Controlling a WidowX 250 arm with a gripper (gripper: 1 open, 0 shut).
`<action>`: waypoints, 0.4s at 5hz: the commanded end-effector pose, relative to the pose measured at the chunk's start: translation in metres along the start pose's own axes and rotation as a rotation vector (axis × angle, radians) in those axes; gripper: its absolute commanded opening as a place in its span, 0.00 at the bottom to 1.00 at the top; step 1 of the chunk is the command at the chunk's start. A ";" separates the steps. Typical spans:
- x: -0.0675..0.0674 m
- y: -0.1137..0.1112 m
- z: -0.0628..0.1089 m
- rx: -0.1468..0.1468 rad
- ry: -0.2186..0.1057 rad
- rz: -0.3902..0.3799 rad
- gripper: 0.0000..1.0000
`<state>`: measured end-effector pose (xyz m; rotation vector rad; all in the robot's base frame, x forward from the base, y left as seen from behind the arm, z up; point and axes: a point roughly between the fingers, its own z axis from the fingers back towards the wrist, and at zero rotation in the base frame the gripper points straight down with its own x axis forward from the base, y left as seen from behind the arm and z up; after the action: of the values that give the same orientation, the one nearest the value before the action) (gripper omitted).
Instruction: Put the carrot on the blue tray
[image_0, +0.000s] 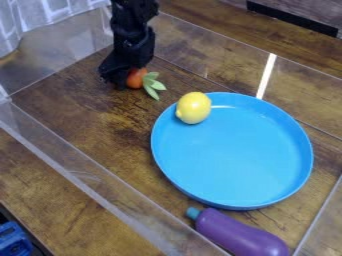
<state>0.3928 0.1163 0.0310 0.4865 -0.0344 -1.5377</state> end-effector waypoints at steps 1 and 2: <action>0.005 0.005 -0.006 0.014 0.013 0.044 0.00; 0.007 0.003 -0.016 -0.001 0.028 0.085 0.00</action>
<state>0.4023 0.1209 0.0273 0.5277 -0.0358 -1.4487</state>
